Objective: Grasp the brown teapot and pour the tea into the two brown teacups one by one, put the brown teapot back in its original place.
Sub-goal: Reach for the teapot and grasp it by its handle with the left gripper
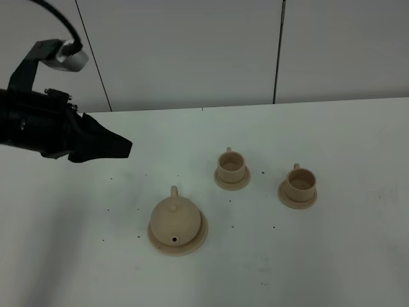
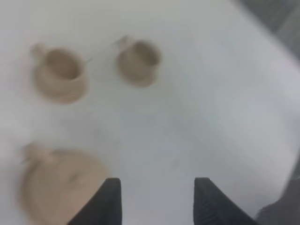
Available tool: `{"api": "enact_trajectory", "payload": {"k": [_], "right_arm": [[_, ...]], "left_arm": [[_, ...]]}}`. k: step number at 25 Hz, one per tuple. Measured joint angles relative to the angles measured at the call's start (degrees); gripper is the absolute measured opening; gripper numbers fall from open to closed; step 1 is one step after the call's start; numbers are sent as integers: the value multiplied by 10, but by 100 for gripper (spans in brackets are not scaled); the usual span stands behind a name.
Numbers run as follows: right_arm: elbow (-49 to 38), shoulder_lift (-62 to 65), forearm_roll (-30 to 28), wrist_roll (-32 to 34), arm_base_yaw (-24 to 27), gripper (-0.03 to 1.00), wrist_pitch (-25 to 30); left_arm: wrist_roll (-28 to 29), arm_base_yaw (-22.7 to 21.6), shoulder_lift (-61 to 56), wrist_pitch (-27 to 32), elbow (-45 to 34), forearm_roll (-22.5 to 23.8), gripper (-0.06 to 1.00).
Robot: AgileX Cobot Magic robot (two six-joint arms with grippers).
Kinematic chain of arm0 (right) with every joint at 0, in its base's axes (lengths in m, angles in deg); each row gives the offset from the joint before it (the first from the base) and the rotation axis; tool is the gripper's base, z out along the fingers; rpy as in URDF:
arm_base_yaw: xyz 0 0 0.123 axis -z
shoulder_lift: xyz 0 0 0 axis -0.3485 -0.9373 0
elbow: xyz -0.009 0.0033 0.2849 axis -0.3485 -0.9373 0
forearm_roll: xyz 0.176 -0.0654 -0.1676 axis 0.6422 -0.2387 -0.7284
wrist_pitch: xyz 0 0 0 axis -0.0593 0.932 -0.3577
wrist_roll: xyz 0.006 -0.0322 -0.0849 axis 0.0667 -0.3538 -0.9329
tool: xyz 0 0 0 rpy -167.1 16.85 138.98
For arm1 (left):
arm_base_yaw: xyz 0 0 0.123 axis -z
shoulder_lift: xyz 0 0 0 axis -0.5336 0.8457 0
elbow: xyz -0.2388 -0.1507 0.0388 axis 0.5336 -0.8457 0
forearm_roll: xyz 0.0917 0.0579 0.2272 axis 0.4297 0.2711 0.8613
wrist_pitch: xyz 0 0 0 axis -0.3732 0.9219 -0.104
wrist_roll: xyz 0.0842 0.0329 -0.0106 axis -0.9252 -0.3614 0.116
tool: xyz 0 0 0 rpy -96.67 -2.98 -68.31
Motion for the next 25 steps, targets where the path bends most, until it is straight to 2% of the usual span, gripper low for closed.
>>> {"api": "enact_trajectory", "payload": {"k": [2, 5, 7, 10, 12, 15, 20, 25], "right_arm": [[0, 0, 0, 0, 0, 24, 0], [0, 0, 0, 0, 0, 24, 0], [0, 0, 0, 0, 0, 24, 0], [0, 0, 1, 0, 0, 24, 0], [0, 0, 2, 0, 0, 24, 0], [0, 0, 2, 0, 0, 24, 0], [0, 0, 2, 0, 0, 24, 0], [0, 0, 3, 0, 0, 24, 0]], "left_arm": [[49, 33, 0, 1, 37, 78, 42], [82, 87, 0, -10, 67, 181, 42], [101, 121, 3, -22, 70, 233, 42], [158, 164, 23, -35, 71, 312, 42], [197, 183, 46, -35, 72, 371, 42], [248, 198, 88, -36, 74, 435, 42], [298, 200, 146, -53, 91, 457, 42], [289, 200, 183, -102, 105, 449, 42]]}}
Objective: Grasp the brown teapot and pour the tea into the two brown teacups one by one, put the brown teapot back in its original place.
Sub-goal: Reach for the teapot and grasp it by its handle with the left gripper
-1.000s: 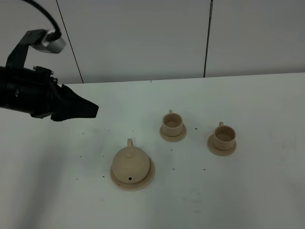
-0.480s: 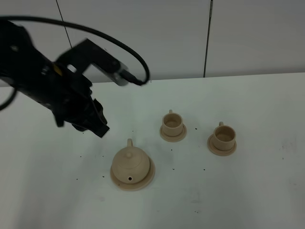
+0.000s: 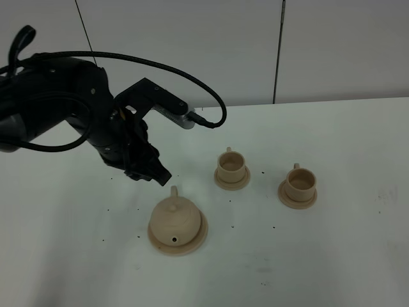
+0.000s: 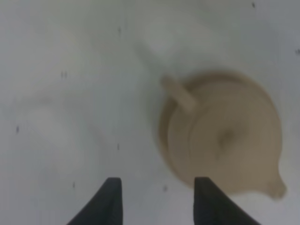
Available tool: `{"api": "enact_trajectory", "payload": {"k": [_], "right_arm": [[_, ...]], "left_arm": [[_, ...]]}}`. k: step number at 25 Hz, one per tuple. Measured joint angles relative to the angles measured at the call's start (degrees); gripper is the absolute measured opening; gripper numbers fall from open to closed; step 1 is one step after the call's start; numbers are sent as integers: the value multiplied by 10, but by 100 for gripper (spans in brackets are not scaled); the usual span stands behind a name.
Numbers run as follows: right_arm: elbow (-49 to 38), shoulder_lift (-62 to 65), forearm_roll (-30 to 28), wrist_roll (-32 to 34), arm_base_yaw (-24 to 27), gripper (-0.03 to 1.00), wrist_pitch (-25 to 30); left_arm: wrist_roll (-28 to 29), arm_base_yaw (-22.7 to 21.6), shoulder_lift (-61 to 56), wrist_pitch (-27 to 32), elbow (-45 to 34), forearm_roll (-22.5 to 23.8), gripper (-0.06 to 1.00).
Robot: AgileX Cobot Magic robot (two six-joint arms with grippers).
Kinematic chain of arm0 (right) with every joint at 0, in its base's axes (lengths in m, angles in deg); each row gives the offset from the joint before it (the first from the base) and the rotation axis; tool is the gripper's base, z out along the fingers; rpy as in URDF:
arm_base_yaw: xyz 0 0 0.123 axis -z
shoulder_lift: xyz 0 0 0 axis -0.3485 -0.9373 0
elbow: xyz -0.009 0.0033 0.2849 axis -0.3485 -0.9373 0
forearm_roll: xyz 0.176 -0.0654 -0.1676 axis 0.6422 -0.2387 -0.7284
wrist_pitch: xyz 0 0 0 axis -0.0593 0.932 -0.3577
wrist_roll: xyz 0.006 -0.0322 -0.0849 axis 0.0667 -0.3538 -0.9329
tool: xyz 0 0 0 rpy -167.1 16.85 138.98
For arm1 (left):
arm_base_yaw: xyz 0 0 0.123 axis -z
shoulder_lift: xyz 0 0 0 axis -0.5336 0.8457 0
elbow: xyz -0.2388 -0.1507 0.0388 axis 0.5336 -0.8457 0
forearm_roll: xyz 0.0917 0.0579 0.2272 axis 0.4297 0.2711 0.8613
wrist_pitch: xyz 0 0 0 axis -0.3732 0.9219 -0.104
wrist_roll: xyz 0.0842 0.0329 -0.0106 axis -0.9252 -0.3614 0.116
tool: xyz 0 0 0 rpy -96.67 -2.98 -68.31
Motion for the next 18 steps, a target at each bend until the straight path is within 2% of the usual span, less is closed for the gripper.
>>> {"api": "enact_trajectory", "payload": {"k": [6, 10, 18], "right_arm": [[0, 0, 0, 0, 0, 24, 0], [0, 0, 0, 0, 0, 24, 0], [0, 0, 0, 0, 0, 24, 0]], "left_arm": [[-45, 0, 40, -87, 5, -38, 42], [-82, 0, 79, -110, 5, -77, 42], [-114, 0, 113, -155, 20, -87, 42]]}}
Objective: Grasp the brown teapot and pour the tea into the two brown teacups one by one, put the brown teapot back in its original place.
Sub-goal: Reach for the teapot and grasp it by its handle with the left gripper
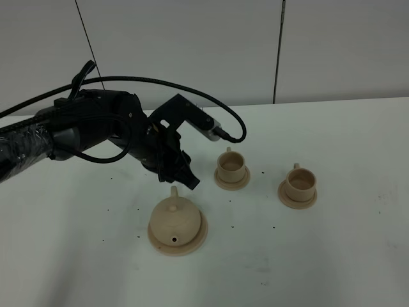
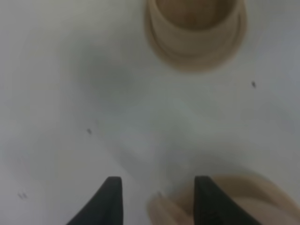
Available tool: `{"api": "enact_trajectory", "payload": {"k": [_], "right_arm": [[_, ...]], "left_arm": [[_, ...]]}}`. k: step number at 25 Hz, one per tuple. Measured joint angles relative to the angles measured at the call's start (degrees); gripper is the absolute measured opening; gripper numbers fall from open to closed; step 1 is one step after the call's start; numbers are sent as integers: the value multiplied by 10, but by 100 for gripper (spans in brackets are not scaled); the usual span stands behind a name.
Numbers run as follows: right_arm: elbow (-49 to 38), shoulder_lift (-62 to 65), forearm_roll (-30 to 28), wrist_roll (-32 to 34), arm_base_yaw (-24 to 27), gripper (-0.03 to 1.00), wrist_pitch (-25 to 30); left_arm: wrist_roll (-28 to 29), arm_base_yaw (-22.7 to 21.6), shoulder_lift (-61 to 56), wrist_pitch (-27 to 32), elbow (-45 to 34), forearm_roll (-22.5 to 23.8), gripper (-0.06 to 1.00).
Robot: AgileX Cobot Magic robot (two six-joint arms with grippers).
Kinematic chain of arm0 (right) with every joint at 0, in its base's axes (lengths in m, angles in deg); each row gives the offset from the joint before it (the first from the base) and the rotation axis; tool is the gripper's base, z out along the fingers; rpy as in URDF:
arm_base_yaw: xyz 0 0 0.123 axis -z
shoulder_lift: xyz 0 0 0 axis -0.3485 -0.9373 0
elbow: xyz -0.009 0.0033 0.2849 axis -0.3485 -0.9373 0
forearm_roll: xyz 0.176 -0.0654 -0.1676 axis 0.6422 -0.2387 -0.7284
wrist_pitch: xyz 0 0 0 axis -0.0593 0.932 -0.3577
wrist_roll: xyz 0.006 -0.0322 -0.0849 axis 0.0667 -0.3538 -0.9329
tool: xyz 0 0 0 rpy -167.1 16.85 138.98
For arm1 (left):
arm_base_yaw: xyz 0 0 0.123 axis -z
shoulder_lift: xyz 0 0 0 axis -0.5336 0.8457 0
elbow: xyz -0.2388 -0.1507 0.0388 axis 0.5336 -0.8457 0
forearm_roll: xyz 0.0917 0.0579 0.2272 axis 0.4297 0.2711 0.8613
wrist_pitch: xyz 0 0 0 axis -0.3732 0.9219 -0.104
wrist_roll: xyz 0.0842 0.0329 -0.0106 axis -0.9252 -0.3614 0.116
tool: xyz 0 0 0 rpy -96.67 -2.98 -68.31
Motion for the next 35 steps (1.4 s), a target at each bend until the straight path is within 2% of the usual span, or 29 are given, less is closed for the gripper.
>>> {"api": "enact_trajectory", "payload": {"k": [10, 27, 35], "right_arm": [[0, 0, 1, 0, 0, 24, 0], [0, 0, 1, 0, 0, 24, 0], [0, 0, 1, 0, 0, 24, 0]], "left_arm": [[-12, 0, 10, -14, 24, -2, 42], [-14, 0, 51, 11, 25, -2, 42], [-13, -15, 51, 30, 25, 4, 42]]}}
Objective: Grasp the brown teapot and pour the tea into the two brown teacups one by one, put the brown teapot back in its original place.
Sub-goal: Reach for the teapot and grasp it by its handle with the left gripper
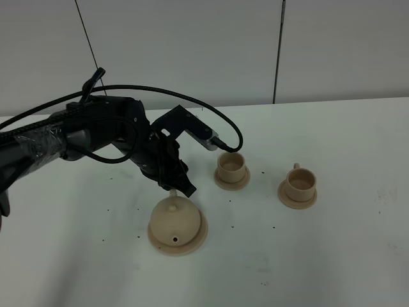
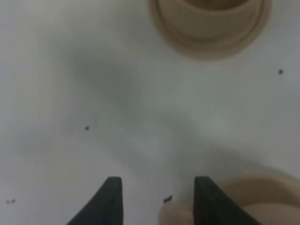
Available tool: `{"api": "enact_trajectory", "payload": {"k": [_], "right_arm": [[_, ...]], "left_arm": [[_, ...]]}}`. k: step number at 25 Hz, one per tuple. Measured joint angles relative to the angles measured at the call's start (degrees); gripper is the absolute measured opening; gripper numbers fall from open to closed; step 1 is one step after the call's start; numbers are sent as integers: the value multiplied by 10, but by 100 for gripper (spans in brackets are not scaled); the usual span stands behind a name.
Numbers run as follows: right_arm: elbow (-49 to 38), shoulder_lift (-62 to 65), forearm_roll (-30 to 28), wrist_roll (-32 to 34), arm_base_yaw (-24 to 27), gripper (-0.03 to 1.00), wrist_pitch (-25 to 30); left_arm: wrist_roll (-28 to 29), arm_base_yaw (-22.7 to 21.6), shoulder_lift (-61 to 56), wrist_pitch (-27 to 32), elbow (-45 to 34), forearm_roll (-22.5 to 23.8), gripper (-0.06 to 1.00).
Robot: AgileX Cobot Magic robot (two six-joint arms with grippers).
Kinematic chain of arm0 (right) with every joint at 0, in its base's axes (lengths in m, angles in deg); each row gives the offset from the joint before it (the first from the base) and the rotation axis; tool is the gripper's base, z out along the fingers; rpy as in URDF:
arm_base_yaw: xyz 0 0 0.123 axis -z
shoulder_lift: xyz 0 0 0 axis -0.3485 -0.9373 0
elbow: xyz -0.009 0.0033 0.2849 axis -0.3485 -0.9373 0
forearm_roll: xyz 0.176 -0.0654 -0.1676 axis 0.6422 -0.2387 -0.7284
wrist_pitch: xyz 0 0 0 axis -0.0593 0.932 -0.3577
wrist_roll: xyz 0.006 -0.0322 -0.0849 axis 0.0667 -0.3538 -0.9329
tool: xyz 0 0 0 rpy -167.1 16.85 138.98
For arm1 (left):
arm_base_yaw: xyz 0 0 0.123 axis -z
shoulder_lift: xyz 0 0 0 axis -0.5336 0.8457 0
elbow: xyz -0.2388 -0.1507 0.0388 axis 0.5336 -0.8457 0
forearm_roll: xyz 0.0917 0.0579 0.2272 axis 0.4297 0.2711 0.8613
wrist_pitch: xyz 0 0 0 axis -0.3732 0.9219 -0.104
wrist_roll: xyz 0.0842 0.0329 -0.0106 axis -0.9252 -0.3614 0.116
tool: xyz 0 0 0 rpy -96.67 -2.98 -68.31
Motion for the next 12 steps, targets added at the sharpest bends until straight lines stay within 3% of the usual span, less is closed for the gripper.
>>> {"api": "enact_trajectory", "payload": {"k": [12], "right_arm": [[0, 0, 0, 0, 0, 24, 0]], "left_arm": [[0, -10, 0, 26, 3, 1, 42]]}}
